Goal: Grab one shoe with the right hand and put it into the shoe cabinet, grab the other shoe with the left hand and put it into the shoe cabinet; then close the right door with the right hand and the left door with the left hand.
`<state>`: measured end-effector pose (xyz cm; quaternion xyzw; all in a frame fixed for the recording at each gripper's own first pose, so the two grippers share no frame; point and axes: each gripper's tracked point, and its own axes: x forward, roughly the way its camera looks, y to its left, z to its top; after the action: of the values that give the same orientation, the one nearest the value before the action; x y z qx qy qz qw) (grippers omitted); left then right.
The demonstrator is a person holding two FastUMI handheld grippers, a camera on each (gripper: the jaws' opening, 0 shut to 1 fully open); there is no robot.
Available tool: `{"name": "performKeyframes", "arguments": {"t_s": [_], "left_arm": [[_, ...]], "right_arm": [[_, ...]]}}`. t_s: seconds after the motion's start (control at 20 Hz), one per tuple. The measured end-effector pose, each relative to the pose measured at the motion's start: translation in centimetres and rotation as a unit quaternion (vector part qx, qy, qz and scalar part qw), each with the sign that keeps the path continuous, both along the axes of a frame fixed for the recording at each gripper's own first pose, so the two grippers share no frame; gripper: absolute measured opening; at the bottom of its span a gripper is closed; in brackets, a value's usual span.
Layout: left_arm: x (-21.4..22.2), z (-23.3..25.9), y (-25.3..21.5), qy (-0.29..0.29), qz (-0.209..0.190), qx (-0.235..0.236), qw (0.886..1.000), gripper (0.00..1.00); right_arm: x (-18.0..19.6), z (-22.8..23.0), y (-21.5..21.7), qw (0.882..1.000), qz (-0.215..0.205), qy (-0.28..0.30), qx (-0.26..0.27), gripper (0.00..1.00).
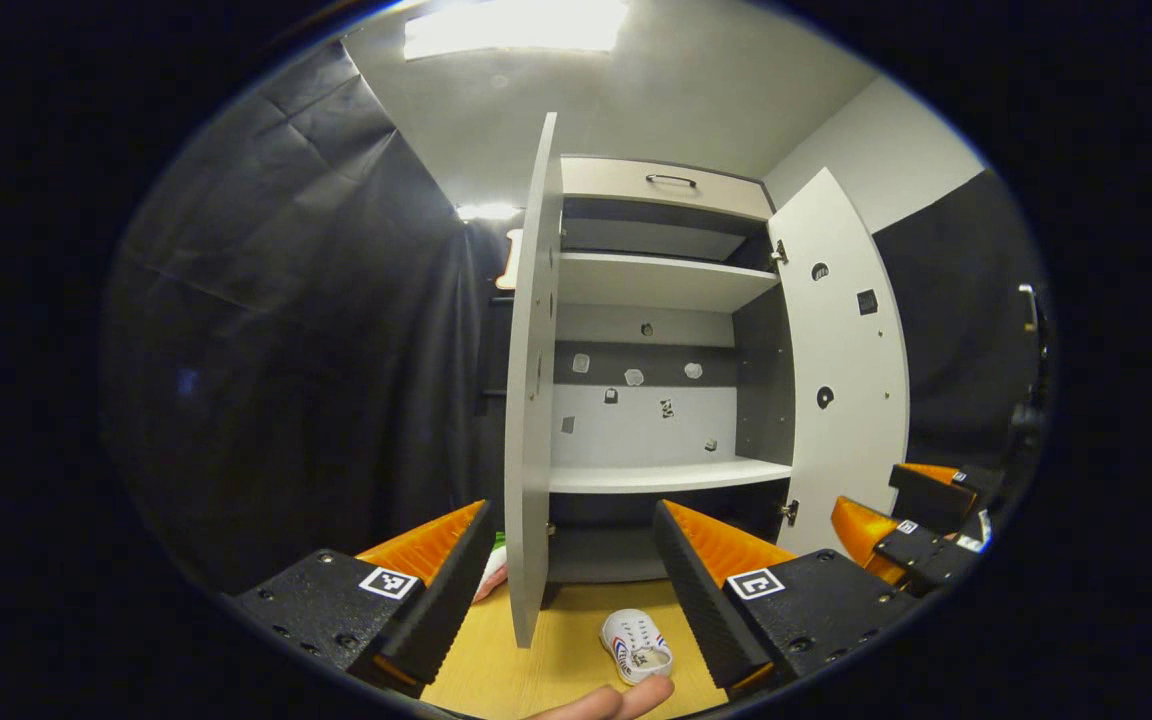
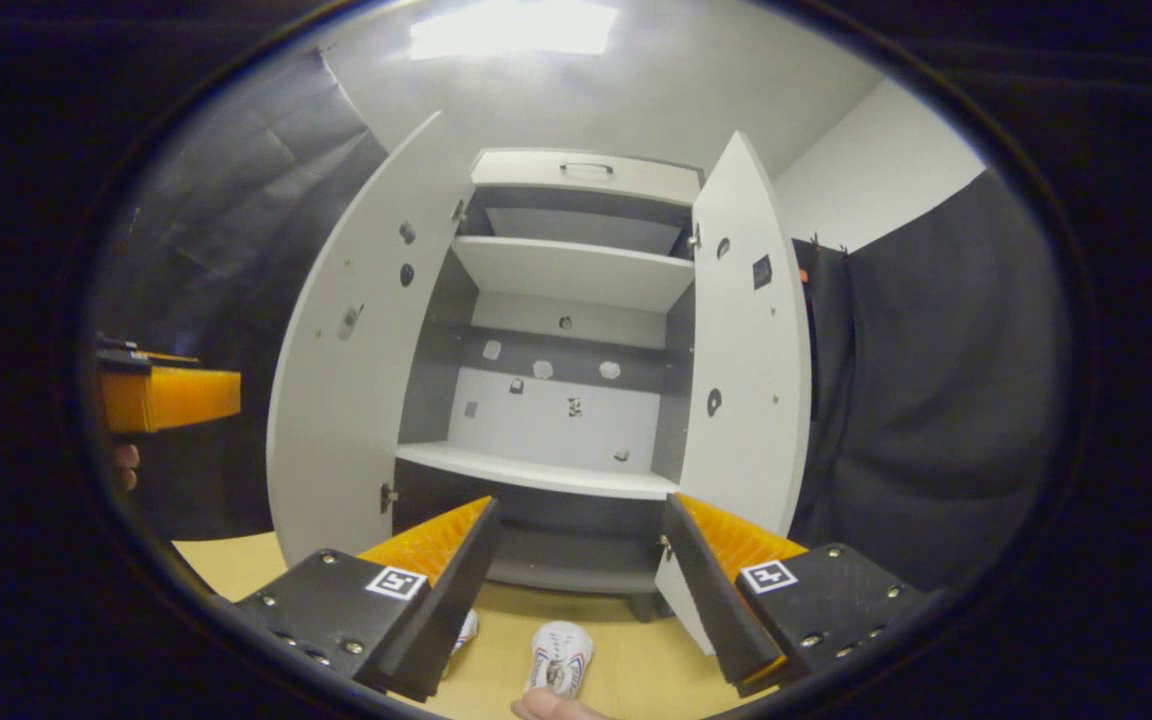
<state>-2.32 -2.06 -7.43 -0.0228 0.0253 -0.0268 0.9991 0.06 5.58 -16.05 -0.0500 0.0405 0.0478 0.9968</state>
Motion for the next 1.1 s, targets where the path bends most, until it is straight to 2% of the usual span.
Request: {"name": "performKeyframes", "arguments": {"t_s": [0.05, 0.1, 0.2, 0.4, 0.5, 0.8, 0.85, 0.9, 0.95, 1.0, 1.1], "left_arm": [[0.3, -0.6, 0.0, 0.006, 0.001, 0.003, 1.0, 0.96], [0.4, -1.1, 0.0, 0.012, 0.0, 0.005, 1.0, 0.97], [0.6, -1.8, -0.2, 0.019, -0.002, 0.007, 1.0, 0.97], [0.8, -2.7, -0.5, 0.018, -0.008, 0.016, 1.0, 0.96], [0.9, -3.2, -0.7, 0.023, -0.01, 0.02, 0.999, 0.96], [1.6, -4.1, 1.4, 0.021, 0.029, -0.011, 0.999, 0.95], [1.7, -4.6, 1.4, 0.027, 0.029, -0.008, 0.999, 0.94], [1.7, -4.9, 1.2, 0.033, 0.024, -0.01, 0.999, 0.94], [1.6, -5.2, 0.9, 0.039, 0.017, -0.015, 0.999, 0.94], [1.5, -5.4, 0.4, 0.043, 0.008, -0.02, 0.999, 0.94], [1.2, -5.9, -0.9, 0.044, -0.019, -0.03, 0.998, 0.94]], "right_arm": [[0.1, -2.6, 0.7, 1.0, 0.008, 0.026, -0.002, 0.94], [0.4, -5.2, 1.3, 0.998, 0.015, 0.053, -0.006, 0.98], [1.2, -10.1, 1.8, 0.995, 0.019, 0.099, -0.01, 0.94], [2.5, -19.3, 0.7, 0.983, -0.006, 0.183, -0.012, 0.96], [2.6, -23.0, 0.7, 0.975, -0.008, 0.223, 0.005, 0.96], [2.9, -29.3, 0.6, 0.955, -0.04, 0.293, 0.029, 0.96], [2.8, -30.1, 0.8, 0.95, -0.042, 0.308, 0.037, 0.9], [2.9, -30.8, 0.7, 0.946, -0.05, 0.317, 0.037, 0.92], [3.0, -31.8, 0.2, 0.941, -0.061, 0.33, 0.037, 0.82], [2.9, -32.7, 0.4, 0.936, -0.065, 0.345, 0.039, 0.79], [3.2, -33.9, 0.6, 0.931, -0.053, 0.36, 0.032, 0.79]]}}
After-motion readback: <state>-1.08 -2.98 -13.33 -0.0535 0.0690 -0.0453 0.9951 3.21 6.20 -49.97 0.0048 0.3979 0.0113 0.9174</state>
